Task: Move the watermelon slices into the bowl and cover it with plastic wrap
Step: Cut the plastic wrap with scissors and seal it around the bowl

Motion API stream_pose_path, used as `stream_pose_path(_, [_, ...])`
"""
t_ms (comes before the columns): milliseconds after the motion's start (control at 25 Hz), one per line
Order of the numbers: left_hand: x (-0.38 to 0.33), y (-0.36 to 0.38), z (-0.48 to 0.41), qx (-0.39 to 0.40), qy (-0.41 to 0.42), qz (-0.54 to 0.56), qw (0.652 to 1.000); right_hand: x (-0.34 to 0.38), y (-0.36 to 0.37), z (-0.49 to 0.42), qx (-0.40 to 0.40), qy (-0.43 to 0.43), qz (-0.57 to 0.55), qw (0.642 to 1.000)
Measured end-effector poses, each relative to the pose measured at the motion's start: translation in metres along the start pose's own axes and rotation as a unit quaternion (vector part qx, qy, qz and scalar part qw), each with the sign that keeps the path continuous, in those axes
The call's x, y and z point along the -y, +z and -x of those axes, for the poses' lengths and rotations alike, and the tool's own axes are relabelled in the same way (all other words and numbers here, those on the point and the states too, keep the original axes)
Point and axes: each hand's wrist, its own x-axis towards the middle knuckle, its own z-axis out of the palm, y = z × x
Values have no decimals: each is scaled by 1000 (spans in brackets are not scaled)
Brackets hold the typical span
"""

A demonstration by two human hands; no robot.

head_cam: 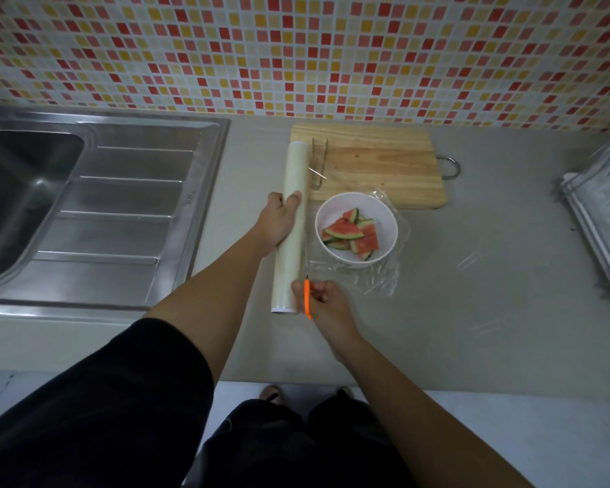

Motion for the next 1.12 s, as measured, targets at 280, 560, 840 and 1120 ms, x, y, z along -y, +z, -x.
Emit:
stream_pose_path(280, [-1, -1, 1, 2, 1, 10, 1000, 8, 2, -3, -22, 4, -29, 999])
stream_pose_path(560, [-1, -1, 6, 7, 4, -2, 1000, 19, 6, -14, -32, 16, -23, 999])
stream_pose_path(840, [3, -3, 6, 9, -1, 14, 1000, 23, 15, -19, -52, 28, -52, 997])
stream_pose_path(1120, [4, -6, 6, 7, 6, 43, 999, 20, 20, -23, -82, 21, -73, 994])
